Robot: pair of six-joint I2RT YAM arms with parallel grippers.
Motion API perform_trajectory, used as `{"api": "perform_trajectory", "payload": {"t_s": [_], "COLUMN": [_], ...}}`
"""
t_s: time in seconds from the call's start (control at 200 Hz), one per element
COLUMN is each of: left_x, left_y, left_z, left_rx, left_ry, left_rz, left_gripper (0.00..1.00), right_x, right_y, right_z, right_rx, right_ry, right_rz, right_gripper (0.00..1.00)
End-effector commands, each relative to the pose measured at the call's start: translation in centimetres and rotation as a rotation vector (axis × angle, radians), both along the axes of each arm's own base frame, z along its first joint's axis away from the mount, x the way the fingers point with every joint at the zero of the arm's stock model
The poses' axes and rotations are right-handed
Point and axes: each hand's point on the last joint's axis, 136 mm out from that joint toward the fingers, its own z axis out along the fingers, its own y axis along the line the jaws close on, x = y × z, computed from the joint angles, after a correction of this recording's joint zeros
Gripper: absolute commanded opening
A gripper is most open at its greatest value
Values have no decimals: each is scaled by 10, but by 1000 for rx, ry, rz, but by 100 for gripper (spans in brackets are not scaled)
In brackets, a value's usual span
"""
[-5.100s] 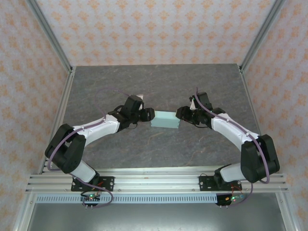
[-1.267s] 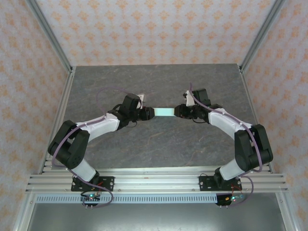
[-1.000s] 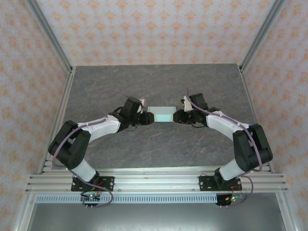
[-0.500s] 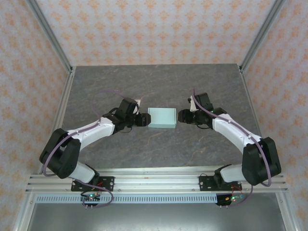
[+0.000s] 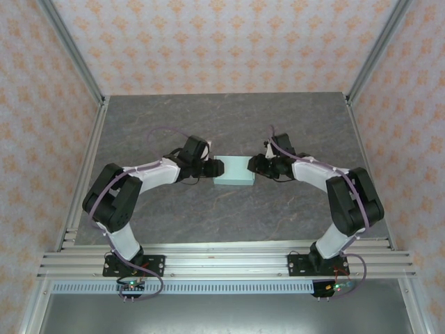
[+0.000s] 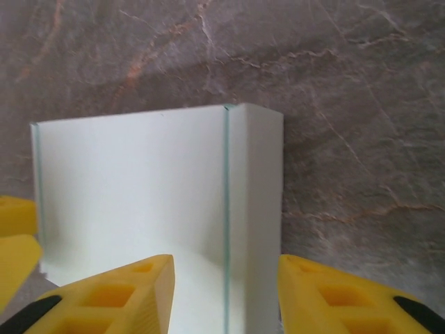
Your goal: Fold the paper box
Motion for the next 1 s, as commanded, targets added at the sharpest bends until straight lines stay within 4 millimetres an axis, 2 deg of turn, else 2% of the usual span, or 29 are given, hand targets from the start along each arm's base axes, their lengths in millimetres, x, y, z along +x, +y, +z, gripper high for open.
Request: {"api": "perform_trajectory", "payload": {"t_s": [0.0, 0.23, 0.435, 0.636, 0.711, 0.736, 0.751, 0.776, 0.991], "left_x": [8, 8, 21, 45, 56, 61, 63, 67, 103], "left_y": [-4, -4, -5, -1, -1, -1, -1, 0, 0], "left_z": [5, 0, -2, -2, -2, 3, -6, -8, -5], "left_rx": [-31, -37, -40, -13, 7, 7, 17, 21, 54], "left_ry": [-11, -8, -8, -18, -21, -29, -11, -9, -17], "left_rz": [9, 19, 35, 56, 59, 61, 60, 62, 73], "left_gripper": [50, 46, 43, 42, 42, 42, 42, 42, 43], "right_x": [5, 13, 30, 55, 67, 71, 75, 79, 118], "right_y": [10, 11, 9, 10, 8, 8, 7, 7, 5], "right_z": [-2, -5, -3, -1, 0, 1, 1, 1, 3], "right_rx": [55, 41, 11, -14, -27, -33, -35, -40, -79], "right_ry": [-9, -10, -38, -65, -82, -87, -92, -96, -117], "right_rz": [3, 3, -31, -68, -89, -97, -103, -112, -141], "right_gripper": [39, 33, 29, 28, 28, 28, 28, 28, 28]}}
